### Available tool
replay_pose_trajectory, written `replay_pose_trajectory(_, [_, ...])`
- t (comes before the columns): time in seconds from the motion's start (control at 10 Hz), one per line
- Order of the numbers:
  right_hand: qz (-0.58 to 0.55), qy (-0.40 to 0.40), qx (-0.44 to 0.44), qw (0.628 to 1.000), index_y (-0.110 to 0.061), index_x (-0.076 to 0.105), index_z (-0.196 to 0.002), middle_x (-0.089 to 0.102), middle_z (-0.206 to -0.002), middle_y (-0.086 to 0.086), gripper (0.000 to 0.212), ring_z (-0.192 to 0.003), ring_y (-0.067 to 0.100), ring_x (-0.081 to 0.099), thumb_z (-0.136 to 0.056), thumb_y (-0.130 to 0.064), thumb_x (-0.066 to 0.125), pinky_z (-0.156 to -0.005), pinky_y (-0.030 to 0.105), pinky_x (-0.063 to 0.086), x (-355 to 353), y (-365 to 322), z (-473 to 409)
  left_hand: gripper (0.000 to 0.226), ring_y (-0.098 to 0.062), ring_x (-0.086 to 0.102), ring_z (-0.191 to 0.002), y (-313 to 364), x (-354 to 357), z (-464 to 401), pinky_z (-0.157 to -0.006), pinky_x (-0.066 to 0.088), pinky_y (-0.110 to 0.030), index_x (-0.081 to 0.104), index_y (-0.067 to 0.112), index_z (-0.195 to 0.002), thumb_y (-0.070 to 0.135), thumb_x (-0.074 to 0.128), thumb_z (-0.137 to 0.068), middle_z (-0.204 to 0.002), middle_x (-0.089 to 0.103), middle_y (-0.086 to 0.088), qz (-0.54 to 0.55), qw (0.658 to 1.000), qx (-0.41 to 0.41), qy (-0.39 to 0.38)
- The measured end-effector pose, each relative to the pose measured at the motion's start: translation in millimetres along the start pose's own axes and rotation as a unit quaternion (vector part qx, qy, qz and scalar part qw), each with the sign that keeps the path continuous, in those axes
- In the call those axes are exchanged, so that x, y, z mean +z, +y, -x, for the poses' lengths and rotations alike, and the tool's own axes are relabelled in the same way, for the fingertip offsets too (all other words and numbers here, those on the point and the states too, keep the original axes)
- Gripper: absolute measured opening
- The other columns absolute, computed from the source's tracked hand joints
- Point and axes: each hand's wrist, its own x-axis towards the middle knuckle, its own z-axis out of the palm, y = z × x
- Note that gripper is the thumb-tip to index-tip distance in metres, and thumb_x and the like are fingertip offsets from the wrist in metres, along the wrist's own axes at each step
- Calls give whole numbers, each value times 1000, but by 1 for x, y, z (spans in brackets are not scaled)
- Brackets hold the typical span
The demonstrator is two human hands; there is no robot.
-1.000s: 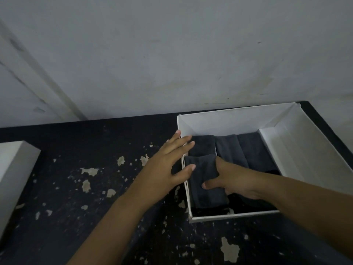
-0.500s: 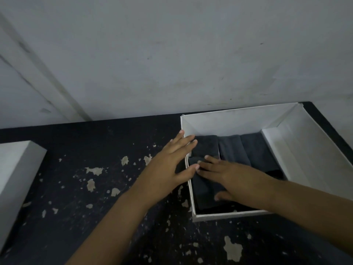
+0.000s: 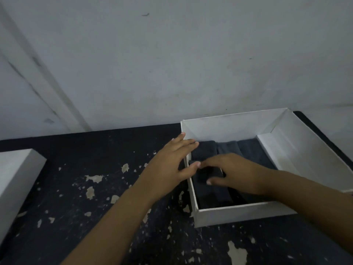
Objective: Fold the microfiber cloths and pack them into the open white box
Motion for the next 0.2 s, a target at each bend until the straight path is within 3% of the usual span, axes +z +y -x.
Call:
replay_pose_trajectory(0.1, [-54, 110, 29, 992, -24, 64, -111, 68, -109, -5, 26, -95, 4, 61, -85, -24, 64, -88, 20, 48, -1, -5, -5, 48, 9, 17, -135, -3, 2, 2, -112, 12, -10, 44, 31, -135, 37, 55, -89, -140, 39, 20, 31, 999, 0, 33])
replay_pose_trajectory(0.2, [-58, 213, 57, 974, -17, 69, -104, 70, -95, -2, 21, -86, 8, 63, -84, -16, 63, -78, 15, 47, -5, -14, -12, 46, 0, 35, -133, -1, -1, 3, -111, 29, -23, 44, 31, -135, 36, 54, -90, -143, 45, 10, 51, 996, -3, 68])
